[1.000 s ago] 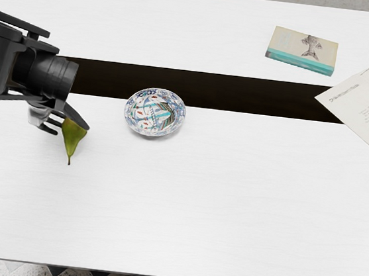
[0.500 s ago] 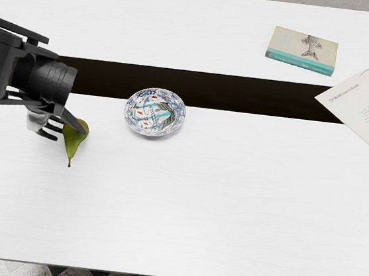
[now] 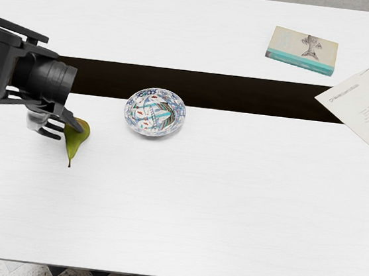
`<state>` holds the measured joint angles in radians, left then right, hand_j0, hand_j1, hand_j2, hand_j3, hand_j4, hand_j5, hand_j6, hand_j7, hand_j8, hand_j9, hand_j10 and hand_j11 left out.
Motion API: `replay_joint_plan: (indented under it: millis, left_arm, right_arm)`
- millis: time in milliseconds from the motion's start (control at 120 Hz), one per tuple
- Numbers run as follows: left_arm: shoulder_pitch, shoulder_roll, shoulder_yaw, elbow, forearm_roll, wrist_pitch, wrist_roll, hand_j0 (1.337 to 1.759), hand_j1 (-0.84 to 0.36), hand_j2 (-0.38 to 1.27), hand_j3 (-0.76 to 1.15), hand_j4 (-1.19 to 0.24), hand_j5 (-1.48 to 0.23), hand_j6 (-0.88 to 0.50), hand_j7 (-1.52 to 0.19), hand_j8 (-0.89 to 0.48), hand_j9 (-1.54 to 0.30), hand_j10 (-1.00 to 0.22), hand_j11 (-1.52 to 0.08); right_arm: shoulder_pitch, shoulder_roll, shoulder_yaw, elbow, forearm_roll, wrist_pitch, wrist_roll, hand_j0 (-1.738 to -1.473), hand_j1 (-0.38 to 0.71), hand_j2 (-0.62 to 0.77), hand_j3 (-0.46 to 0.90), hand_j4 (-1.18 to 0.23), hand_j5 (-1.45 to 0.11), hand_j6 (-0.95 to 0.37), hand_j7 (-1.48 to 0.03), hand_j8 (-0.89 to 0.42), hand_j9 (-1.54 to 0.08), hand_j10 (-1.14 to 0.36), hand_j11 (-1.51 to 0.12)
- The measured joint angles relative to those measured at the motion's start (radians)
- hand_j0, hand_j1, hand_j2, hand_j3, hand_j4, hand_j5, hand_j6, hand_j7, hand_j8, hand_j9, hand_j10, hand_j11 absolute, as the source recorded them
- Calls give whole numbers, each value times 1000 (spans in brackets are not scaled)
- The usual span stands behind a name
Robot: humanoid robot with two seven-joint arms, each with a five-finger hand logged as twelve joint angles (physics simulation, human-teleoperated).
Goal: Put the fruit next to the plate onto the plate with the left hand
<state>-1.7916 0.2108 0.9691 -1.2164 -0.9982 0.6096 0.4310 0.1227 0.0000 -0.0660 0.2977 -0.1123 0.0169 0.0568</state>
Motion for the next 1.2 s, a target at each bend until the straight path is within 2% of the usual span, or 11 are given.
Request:
replay_joint_plan:
  millis: [92, 183, 233, 308, 392, 492, 617, 667, 933, 1200]
  left_arm:
    - [0, -12, 0, 0, 2, 0, 0, 1657, -355, 185, 0, -570, -757, -446, -755, -442, -757, -571, -757]
    - [0, -19, 1, 1, 8, -1, -1, 1654, -430, 295, 0, -575, -757, -422, -764, -424, -776, -568, -777]
    - [1, -19, 1, 1, 11, -1, -1, 1653, -450, 410, 0, -577, -755, -426, -762, -428, -779, -568, -780]
    - [8, -19, 1, 3, 18, -3, -1, 1653, -425, 401, 0, -583, -745, -471, -755, -448, -780, -570, -781]
    - [16, -20, 0, 7, 20, -2, -1, 1653, -387, 490, 0, -593, -729, -510, -749, -485, -776, -574, -776]
    - [23, -25, -2, 14, 16, -1, -1, 1654, -295, 378, 0, -589, -725, -548, -753, -516, -770, -571, -770]
    - [23, -28, -4, 17, 8, 0, 1, 1655, -267, 296, 0, -577, -714, -529, -738, -533, -746, -564, -745]
    - [24, -40, -4, 19, 10, 1, 1, 1654, -241, 216, 0, -575, -696, -555, -727, -530, -738, -556, -736]
    - [24, -44, -5, 22, 7, 0, 2, 1655, -219, 173, 0, -546, -674, -548, -701, -526, -701, -534, -698]
    - [24, -44, -6, 23, 12, -3, 21, 1652, -241, 241, 0, -591, -793, -517, -806, -513, -805, -591, -803]
  right_arm:
    - [0, 0, 0, 0, 0, 0, 0, -1658, -333, -3, 0, -13, -17, -13, -17, -13, -17, -13, -17]
    - [0, 0, 0, 0, 0, 0, 0, -1658, -333, -3, 0, -13, -17, -13, -17, -13, -17, -13, -17]
    - [0, 0, 0, 0, 0, 0, 0, -1658, -333, -3, 0, -13, -17, -13, -17, -13, -17, -13, -17]
    - [0, 0, 0, 0, 0, 0, 0, -1658, -333, -3, 0, -13, -17, -13, -17, -13, -17, -13, -17]
    - [0, 0, 0, 1, 0, 0, 0, -1658, -333, -3, 0, -13, -17, -13, -17, -13, -17, -13, -17]
    - [0, 0, 0, 0, 0, 0, 0, -1658, -333, -3, 0, -13, -17, -13, -17, -13, -17, -13, -17]
    - [0, 0, 0, 0, 0, 0, 0, -1658, -333, -3, 0, -13, -17, -13, -17, -13, -17, -13, -17]
    - [0, 0, 0, 0, 0, 0, 0, -1658, -333, -3, 0, -13, -17, -13, -17, -13, -17, -13, -17]
    - [0, 0, 0, 0, 0, 0, 0, -1658, -333, -3, 0, -13, -17, -13, -17, -13, -17, -13, -17]
    - [0, 0, 0, 0, 0, 0, 0, -1658, -333, -3, 0, -13, -17, -13, -17, -13, -17, -13, -17]
